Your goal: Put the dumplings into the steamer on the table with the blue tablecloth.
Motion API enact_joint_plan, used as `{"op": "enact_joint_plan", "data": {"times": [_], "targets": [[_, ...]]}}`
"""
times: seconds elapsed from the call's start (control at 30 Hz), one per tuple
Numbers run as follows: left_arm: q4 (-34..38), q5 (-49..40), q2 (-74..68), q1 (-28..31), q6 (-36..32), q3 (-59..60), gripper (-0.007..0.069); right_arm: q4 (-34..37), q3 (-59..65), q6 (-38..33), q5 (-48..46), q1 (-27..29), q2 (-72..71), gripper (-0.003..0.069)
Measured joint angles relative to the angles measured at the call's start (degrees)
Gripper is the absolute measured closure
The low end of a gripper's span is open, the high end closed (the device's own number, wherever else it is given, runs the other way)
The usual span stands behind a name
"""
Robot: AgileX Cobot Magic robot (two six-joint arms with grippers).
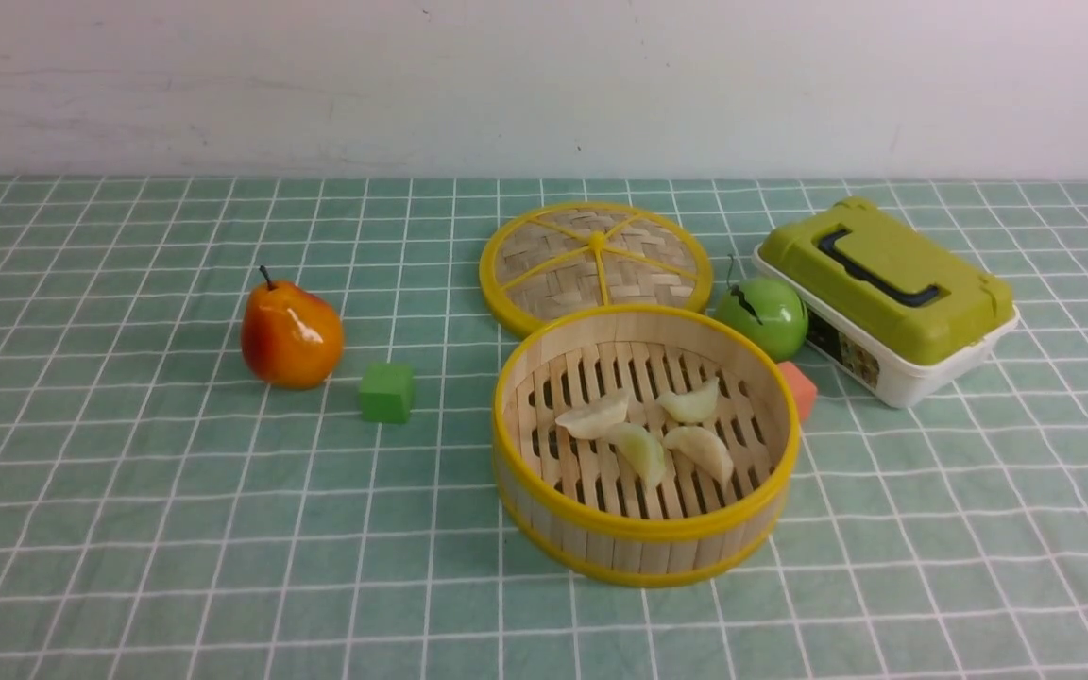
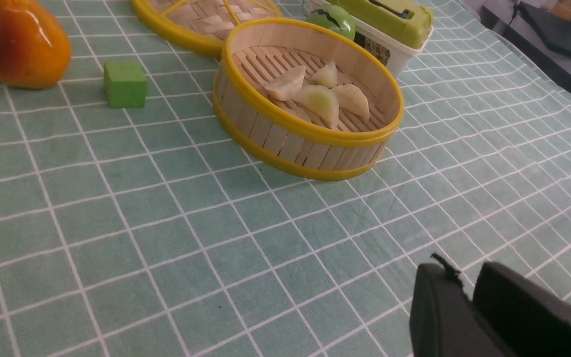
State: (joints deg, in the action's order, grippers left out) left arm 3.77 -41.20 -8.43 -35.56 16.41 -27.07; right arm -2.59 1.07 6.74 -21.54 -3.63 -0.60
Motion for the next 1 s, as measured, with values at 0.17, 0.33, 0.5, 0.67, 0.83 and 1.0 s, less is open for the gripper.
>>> {"op": "enact_joint_plan", "data": {"times": [0.17,0.33,0.5,0.67,0.83,1.0], "targets": [[0.00,0.00,0.19,0.00,0.00,0.00,0.0516,0.00,0.00,0.00,0.00,0.00,0.00,0.0676],[0.00,0.00,0.33,0.00,0.00,0.00,0.0512,0.00,0.00,0.00,0.00,0.00,0.00,0.0672],[0.00,0.00,0.33,0.00,0.00,0.00,0.0512,0.00,0.00,0.00,0.00,0.00,0.00,0.0664],[0.00,0.17,0.33,0.00,0.00,0.26,0.0512,0.00,0.00,0.00,0.00,0.00,0.00,0.0659],[0.39,8.79,0.33,1.20,0.07,5.33,0.0547,0.00,0.00,0.00,0.00,0.00,0.00,0.0655],[-2.33,26.99,0.33,9.43,0.07,12.83,0.0638,0.00,0.00,0.00,0.00,0.00,0.00,0.0649]]}}
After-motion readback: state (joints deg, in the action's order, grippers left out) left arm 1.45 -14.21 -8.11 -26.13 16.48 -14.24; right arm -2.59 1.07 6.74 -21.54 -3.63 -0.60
